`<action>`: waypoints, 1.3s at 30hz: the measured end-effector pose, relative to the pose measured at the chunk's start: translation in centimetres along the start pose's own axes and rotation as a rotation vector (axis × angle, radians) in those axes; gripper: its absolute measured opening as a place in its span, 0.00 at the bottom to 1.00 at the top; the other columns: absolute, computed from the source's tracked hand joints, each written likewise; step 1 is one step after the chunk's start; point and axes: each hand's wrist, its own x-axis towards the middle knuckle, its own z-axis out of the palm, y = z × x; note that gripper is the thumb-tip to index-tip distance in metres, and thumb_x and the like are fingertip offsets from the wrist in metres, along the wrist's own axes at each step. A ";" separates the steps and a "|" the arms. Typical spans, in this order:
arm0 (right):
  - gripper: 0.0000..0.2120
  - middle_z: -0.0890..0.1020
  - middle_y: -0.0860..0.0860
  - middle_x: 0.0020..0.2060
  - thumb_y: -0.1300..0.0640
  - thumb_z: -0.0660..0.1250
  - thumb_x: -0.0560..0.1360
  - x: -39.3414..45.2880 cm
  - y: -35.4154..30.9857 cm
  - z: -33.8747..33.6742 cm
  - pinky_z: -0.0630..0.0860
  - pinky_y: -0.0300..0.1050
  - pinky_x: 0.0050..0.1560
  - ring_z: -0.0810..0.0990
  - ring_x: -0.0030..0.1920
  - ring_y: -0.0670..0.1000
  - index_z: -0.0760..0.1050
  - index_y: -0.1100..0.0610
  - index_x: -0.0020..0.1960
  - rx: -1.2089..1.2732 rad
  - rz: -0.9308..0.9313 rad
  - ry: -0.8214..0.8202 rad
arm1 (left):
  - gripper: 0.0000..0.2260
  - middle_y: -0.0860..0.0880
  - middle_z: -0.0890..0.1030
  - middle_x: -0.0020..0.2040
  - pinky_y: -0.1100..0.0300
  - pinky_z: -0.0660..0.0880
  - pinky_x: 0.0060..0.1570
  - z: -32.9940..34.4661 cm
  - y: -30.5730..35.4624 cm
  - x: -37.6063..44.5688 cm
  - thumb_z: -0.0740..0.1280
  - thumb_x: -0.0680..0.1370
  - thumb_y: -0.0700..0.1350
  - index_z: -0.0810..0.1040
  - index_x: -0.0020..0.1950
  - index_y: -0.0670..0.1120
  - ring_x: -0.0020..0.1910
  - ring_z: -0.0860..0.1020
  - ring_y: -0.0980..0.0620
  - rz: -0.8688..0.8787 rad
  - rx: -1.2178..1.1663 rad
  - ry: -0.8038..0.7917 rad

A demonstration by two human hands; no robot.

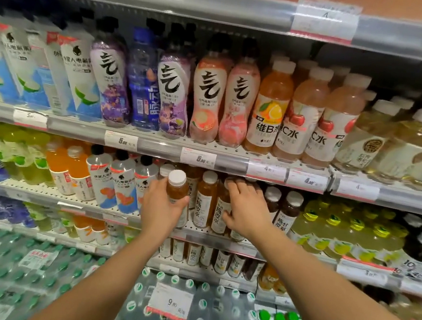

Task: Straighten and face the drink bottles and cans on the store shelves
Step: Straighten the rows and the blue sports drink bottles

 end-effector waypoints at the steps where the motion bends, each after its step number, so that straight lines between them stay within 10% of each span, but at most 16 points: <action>1: 0.37 0.75 0.52 0.65 0.42 0.70 0.72 0.0 0.1 0.0 0.69 0.57 0.68 0.75 0.65 0.58 0.64 0.54 0.76 0.004 -0.001 -0.002 | 0.22 0.51 0.75 0.58 0.46 0.74 0.59 0.3 0.0 0.1 0.75 0.73 0.56 0.76 0.63 0.51 0.61 0.74 0.48 -0.004 0.022 0.001; 39: 0.42 0.71 0.54 0.70 0.40 0.70 0.70 0.1 0.4 1.0 0.63 0.60 0.74 0.72 0.69 0.59 0.59 0.54 0.79 0.028 -0.024 0.024 | 0.27 0.44 0.72 0.63 0.50 0.78 0.46 2.3 3.2 1.6 0.72 0.76 0.56 0.68 0.67 0.43 0.60 0.76 0.43 0.079 0.390 -0.001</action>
